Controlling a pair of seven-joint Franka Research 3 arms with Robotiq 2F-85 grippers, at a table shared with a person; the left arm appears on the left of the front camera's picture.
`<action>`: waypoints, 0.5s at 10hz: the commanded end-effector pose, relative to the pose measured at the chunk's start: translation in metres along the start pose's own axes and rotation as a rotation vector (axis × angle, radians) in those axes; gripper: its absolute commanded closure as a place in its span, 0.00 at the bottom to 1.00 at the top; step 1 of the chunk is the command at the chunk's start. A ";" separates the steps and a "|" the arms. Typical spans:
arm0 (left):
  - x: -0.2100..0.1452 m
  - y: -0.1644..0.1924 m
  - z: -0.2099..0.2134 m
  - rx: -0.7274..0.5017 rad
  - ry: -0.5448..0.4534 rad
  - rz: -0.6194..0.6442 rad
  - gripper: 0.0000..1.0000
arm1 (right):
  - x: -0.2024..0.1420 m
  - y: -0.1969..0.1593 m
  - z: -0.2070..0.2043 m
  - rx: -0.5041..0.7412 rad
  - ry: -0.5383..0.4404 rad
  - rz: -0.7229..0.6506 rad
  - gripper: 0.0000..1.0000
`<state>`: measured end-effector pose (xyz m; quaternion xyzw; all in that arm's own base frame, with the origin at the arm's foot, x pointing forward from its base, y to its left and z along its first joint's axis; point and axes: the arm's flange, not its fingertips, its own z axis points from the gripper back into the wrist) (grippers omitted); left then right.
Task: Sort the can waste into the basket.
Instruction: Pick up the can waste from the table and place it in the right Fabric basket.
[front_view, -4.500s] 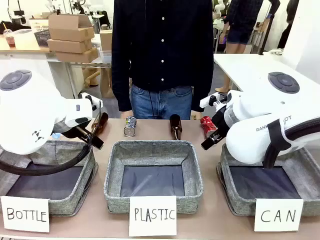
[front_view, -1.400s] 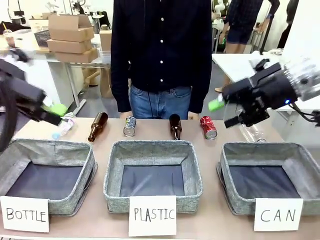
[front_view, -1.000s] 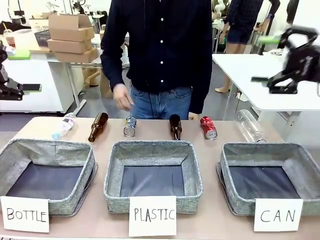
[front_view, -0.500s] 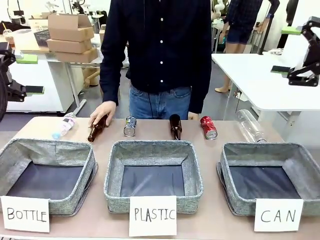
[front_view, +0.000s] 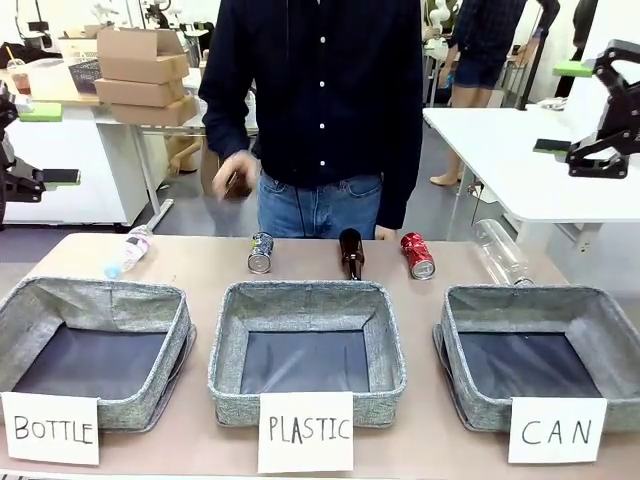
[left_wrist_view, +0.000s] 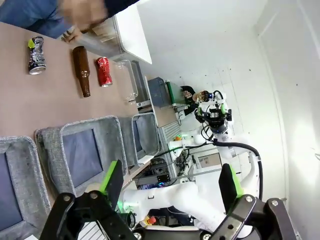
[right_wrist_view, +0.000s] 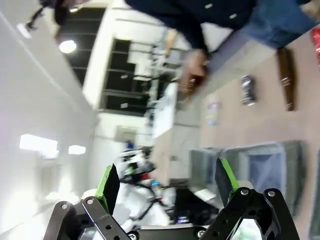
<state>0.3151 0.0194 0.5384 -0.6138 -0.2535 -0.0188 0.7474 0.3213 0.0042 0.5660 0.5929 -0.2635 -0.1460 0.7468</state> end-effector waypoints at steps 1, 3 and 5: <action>0.003 -0.002 -0.003 -0.023 -0.007 -0.015 0.00 | 0.036 0.004 -0.057 -0.480 -0.045 0.209 0.00; 0.003 -0.002 -0.003 -0.023 -0.007 -0.015 0.00 | 0.076 -0.012 -0.091 -0.875 -0.087 0.344 0.00; 0.003 -0.002 -0.003 -0.023 -0.007 -0.015 0.00 | 0.090 -0.029 -0.109 -1.041 0.034 0.383 0.00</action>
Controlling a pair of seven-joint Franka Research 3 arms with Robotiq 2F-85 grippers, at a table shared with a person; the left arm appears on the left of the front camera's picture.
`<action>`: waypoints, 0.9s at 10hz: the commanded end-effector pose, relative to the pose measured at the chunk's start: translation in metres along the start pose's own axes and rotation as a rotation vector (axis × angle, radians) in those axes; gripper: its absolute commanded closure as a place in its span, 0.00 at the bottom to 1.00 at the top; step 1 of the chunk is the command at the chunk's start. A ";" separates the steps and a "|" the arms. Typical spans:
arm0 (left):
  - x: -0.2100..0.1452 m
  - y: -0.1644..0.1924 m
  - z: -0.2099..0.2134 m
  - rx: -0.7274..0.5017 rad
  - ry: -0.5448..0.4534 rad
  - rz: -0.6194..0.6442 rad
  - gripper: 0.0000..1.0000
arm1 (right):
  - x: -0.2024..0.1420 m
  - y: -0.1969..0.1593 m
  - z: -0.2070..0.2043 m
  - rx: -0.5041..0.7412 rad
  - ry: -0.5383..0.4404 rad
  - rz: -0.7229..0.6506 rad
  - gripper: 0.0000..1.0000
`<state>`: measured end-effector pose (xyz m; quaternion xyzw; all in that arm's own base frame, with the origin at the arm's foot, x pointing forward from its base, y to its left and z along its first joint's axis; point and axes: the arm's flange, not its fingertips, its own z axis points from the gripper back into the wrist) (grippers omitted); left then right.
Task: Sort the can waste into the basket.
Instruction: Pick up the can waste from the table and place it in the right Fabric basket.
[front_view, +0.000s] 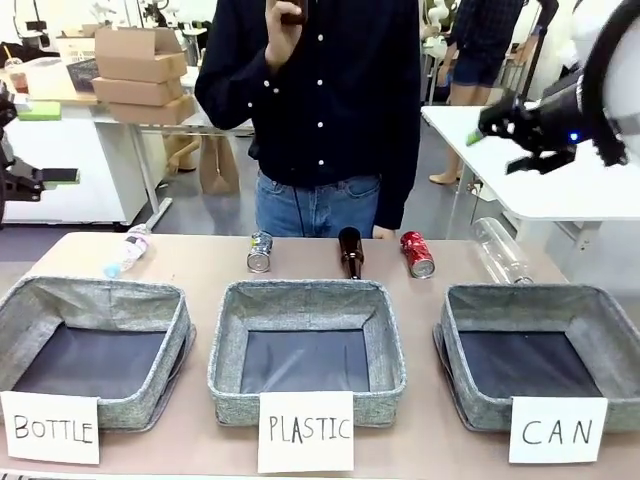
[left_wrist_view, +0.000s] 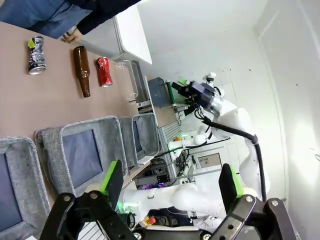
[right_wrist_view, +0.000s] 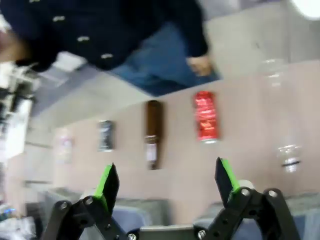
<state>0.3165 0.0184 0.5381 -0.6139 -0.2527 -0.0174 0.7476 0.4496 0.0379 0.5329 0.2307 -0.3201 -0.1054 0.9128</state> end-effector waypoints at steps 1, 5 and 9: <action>0.002 -0.002 -0.002 -0.024 -0.007 -0.018 0.00 | 0.007 0.009 -0.007 -0.275 0.168 0.098 0.00; 0.002 -0.002 -0.002 -0.024 -0.007 -0.018 0.00 | -0.003 -0.007 -0.016 -0.191 0.096 0.077 0.00; 0.002 -0.002 -0.002 -0.024 -0.007 -0.018 0.00 | 0.072 0.002 -0.150 -0.174 0.525 0.314 0.00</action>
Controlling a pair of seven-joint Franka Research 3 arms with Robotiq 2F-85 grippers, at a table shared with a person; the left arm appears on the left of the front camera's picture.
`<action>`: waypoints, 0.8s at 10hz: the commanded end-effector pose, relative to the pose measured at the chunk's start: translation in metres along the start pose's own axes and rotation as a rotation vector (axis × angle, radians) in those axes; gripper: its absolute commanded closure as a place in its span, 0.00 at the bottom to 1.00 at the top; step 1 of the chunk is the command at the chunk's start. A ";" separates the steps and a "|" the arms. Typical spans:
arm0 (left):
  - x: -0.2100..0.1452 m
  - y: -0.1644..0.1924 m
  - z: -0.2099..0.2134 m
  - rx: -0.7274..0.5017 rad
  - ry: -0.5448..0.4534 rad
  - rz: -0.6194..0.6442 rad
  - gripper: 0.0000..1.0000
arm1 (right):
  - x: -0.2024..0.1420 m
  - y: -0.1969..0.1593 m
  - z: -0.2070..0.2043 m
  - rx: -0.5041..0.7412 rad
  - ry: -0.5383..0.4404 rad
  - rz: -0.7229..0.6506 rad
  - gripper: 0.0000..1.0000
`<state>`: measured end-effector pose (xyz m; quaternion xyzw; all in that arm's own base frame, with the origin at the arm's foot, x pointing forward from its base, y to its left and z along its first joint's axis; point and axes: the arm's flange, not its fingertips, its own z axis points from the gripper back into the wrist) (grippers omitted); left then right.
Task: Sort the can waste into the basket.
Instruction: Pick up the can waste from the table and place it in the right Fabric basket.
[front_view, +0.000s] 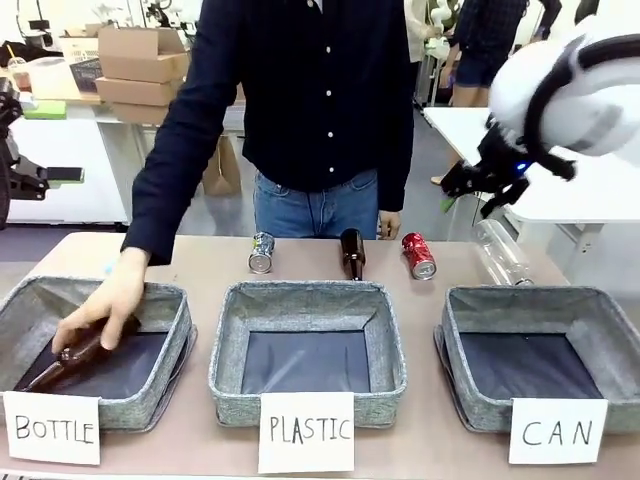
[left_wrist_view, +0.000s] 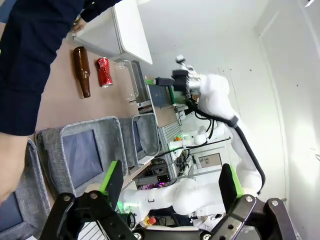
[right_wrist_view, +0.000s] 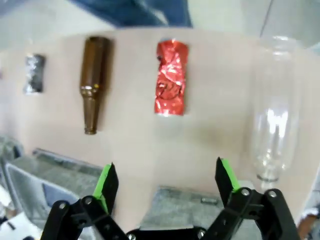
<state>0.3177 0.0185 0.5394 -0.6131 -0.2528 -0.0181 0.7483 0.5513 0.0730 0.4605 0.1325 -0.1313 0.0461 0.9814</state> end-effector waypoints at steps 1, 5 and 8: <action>0.001 -0.001 -0.001 -0.026 -0.008 -0.016 0.00 | 0.065 -0.012 -0.028 -0.038 0.126 0.029 0.00; 0.001 -0.001 -0.001 -0.026 -0.008 -0.016 0.00 | 0.098 -0.023 -0.120 0.011 0.248 0.004 0.00; 0.001 -0.001 -0.001 -0.026 -0.008 -0.016 0.00 | 0.090 -0.019 -0.159 -0.054 0.245 -0.042 0.00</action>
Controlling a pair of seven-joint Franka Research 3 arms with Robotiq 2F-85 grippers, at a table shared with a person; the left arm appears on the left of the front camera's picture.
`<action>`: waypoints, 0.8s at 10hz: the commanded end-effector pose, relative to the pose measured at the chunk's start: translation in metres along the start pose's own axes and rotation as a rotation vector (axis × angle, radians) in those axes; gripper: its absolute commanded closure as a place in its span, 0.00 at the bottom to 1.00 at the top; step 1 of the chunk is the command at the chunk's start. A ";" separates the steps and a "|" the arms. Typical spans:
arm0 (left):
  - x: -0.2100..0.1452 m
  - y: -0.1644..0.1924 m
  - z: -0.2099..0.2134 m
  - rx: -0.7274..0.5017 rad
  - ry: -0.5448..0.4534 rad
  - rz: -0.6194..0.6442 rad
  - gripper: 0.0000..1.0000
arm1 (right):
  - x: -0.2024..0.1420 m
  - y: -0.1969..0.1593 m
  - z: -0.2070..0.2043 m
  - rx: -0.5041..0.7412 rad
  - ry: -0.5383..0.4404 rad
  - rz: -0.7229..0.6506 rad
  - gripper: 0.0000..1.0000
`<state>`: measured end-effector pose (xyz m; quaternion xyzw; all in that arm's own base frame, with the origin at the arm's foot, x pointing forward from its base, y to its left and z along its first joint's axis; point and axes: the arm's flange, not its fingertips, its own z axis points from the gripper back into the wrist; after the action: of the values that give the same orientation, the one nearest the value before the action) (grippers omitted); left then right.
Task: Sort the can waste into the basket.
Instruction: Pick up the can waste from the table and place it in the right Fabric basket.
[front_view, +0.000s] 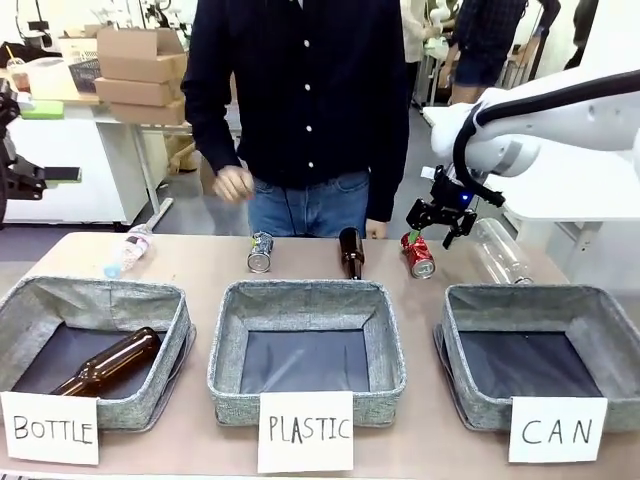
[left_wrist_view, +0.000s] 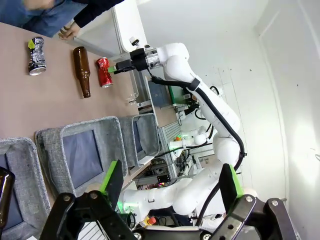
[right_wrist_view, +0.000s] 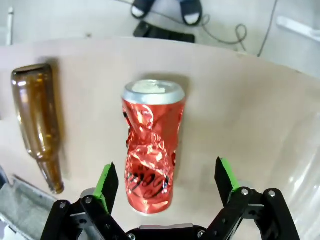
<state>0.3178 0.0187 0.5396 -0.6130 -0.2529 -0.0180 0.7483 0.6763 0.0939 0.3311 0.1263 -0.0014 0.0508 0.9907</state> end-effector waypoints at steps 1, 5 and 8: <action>0.000 -0.001 -0.002 -0.026 -0.008 -0.016 0.00 | 0.002 0.013 -0.014 -0.050 -0.017 -0.019 0.00; 0.000 -0.001 -0.002 -0.026 -0.008 -0.016 0.00 | 0.001 0.019 -0.035 -0.064 0.008 -0.012 0.00; 0.000 -0.001 -0.002 -0.026 -0.008 -0.016 0.00 | 0.000 0.021 -0.030 -0.077 -0.022 -0.013 0.59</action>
<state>0.3178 0.0187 0.5396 -0.6130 -0.2529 -0.0181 0.7483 0.6768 0.1198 0.3029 0.1076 -0.0003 0.0563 0.9926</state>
